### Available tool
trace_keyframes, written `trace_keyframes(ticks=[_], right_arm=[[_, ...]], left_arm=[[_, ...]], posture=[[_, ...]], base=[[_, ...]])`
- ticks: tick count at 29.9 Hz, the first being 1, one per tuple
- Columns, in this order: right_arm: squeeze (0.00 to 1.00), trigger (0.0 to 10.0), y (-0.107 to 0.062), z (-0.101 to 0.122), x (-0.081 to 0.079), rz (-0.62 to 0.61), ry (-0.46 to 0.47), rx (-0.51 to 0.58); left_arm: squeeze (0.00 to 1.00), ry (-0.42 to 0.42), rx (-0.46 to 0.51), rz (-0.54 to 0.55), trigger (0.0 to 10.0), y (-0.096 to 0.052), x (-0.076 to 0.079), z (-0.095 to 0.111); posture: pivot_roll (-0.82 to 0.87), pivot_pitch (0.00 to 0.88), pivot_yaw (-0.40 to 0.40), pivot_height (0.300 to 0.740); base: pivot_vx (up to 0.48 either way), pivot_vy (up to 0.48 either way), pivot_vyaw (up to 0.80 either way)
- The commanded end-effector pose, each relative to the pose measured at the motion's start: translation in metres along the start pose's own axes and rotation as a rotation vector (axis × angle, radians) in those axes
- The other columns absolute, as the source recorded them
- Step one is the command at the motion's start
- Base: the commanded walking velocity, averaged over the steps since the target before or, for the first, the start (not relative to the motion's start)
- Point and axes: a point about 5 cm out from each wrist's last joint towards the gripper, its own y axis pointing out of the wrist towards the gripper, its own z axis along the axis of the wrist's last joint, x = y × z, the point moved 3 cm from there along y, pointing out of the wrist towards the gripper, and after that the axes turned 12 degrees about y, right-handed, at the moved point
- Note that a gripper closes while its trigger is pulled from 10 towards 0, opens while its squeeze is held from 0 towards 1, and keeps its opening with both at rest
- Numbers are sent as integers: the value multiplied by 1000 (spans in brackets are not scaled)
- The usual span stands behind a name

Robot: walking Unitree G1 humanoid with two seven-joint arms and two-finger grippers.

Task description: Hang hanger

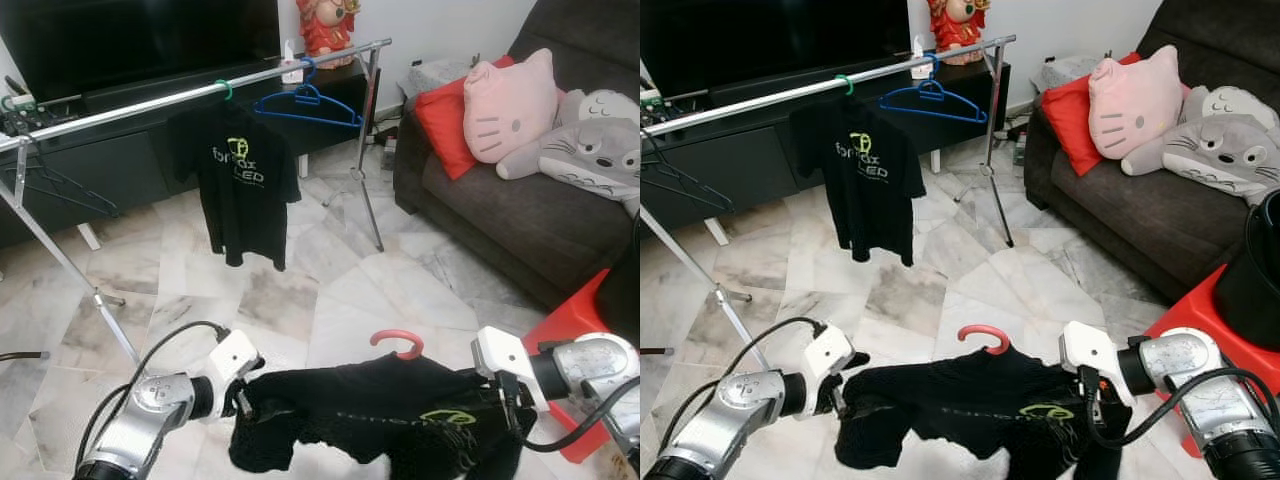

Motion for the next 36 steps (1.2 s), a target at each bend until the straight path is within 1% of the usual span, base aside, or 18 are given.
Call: trace_keyframes(ticks=[1,3,4,8,18,29,36], right_arm=[[0,10000,-5,12,1,7,-40,14],[0,10000,-5,12,2,6,-41,15],[0,10000,-5,13,2,6,-41,15],[0,10000,-6,15,2,13,-47,21],[0,10000,-4,21,2,18,-50,37],[0,10000,-4,22,3,18,-47,42],[0,10000,-3,22,4,17,-41,47]], left_arm=[[0,-11,-16,-23,1843,2,4,-7],[0,-16,-14,-20,1843,3,4,-7],[0,-16,-14,-21,0,3,4,-7],[0,-20,-24,-38,0,4,7,-9],[0,-32,-39,-52,0,5,8,-13],[0,-44,-29,-20,0,6,5,-15],[0,-38,-34,-25,0,3,5,-17]], posture=[[-56,0,-13,740],[-56,0,-13,740],[-56,0,-13,740],[-59,0,-16,740],[-59,0,-19,740],[-58,0,-22,740],[-57,0,-23,740]], base=[[0,0,0],[0,0,0],[0,0,0],[0,0,0],[0,0,0],[0,0,0],[0,0,0]])
